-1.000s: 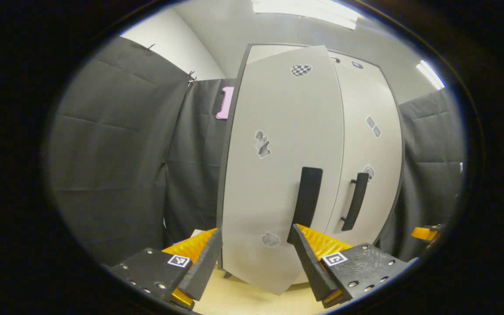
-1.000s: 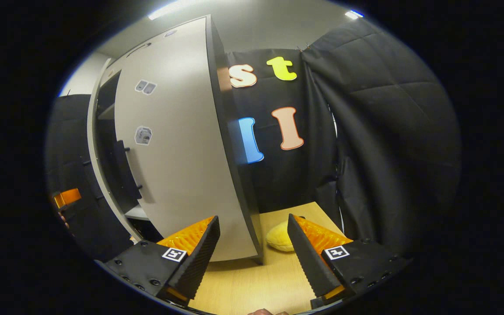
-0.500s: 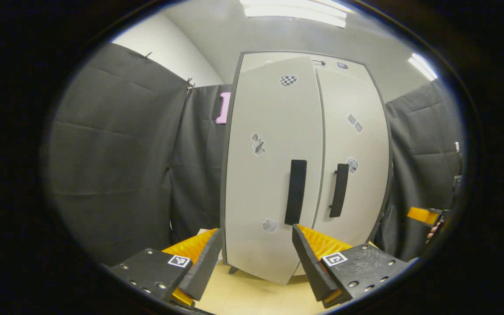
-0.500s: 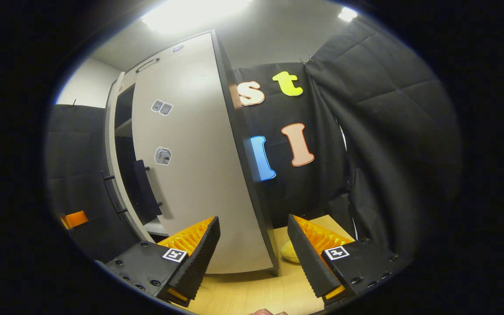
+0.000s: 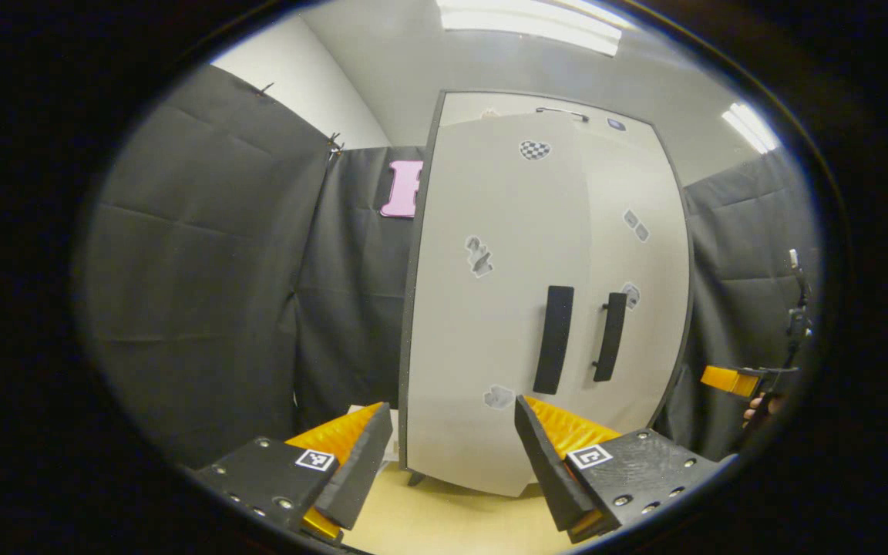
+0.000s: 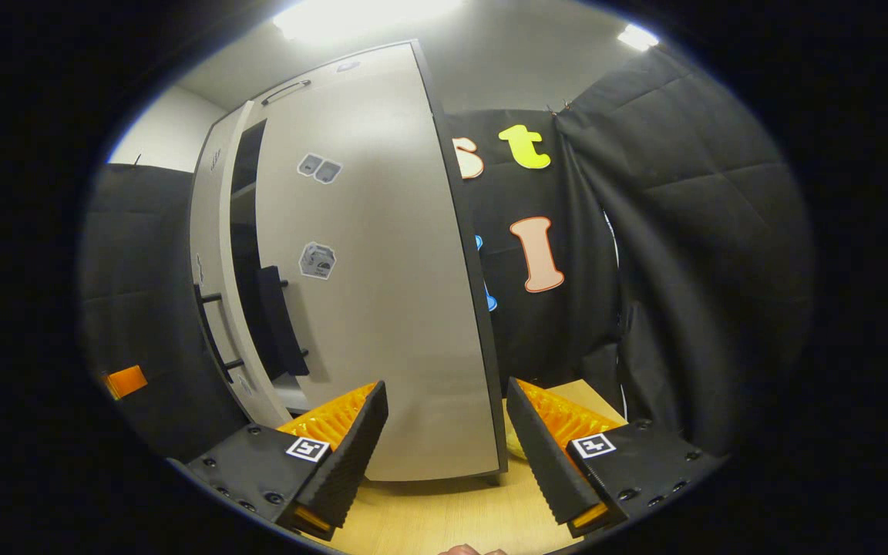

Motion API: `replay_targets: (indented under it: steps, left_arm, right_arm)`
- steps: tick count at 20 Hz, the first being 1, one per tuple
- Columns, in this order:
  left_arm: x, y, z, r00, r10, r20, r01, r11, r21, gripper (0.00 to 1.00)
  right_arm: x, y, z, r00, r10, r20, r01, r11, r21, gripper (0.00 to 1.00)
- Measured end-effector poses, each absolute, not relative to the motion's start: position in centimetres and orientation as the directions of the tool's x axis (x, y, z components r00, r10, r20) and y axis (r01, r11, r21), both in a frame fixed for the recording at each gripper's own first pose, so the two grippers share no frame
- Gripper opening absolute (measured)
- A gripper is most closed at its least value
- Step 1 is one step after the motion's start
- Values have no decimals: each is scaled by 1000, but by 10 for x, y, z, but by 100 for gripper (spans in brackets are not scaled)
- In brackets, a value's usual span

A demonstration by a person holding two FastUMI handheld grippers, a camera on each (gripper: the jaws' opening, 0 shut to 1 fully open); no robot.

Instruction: Grab one shoe with the right hand and put it into the shoe cabinet, grab the other shoe with the left hand and put it into the shoe cabinet; then close the right door with the right hand and the left door with the left hand.

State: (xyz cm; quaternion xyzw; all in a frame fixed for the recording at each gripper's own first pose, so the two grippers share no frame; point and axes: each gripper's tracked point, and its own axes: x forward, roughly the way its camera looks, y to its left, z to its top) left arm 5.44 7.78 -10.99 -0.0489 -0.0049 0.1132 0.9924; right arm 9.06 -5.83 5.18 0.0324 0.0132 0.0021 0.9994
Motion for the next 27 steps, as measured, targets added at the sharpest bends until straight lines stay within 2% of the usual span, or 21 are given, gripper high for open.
replay_targets:
  steps: [1,2,3,5,6,7,8,9,12,13,14,15,17,18,20,24,25,27]
  left_arm:
    - [56,82,-107,976,219,11,-217,971,-102,100]
    - [59,86,-105,977,212,21,-208,972,-108,93]
    - [64,89,-106,979,202,23,-199,974,-112,100]
    - [67,99,-109,983,185,20,-182,978,-105,100]
    - [68,103,-110,984,174,24,-171,980,-99,85]
    - [69,107,-112,986,167,22,-164,982,-96,93]
    - [71,112,-116,987,160,15,-158,983,-98,93]
    - [73,117,-120,988,152,12,-150,983,-103,98]
    - [74,128,-127,992,125,4,-124,982,-141,93]
    - [76,132,-127,993,115,8,-112,980,-164,100]
    - [75,135,-127,995,103,10,-99,978,-184,100]
    - [74,139,-128,995,98,6,-95,977,-192,93]
    - [80,146,-129,996,86,4,-84,981,-177,93]
    - [82,148,-130,997,75,-6,-75,982,-173,88]
    - [82,154,-133,997,74,-21,-77,981,-178,93]
    - [80,158,-126,995,97,-16,-99,977,-190,93]
    - [84,154,-125,997,82,-14,-83,979,-184,98]
    - [86,151,-124,998,62,-17,-64,986,-152,93]
  right_arm:
    - [91,-54,54,1000,-3,-17,4,998,59,98]
    - [92,-53,55,1000,-21,-10,21,998,52,98]
    - [94,-51,54,999,-35,-9,35,998,51,98]
    - [97,-39,48,999,-37,-26,39,997,65,98]
    - [98,-33,47,999,-37,-33,39,997,70,98]
    - [98,-29,48,998,-46,-31,48,997,67,98]
    - [97,-27,51,998,-61,-24,62,996,59,98]
    - [98,-25,52,997,-74,-18,74,996,49,98]
    - [102,-11,51,995,-94,-13,94,995,38,98]
    - [104,-6,52,995,-98,-9,99,994,36,98]
    - [104,-2,56,994,-105,4,105,994,35,98]
    - [104,1,58,994,-111,19,111,993,38,98]
    - [104,7,63,993,-115,39,114,993,40,98]
    - [104,8,63,992,-118,43,116,993,38,98]
    - [105,9,59,992,-117,48,116,993,25,98]
    - [106,-4,46,990,-135,27,135,991,22,98]
    - [105,-8,47,989,-145,25,144,989,37,98]
    - [99,-15,43,987,-161,15,160,985,68,98]
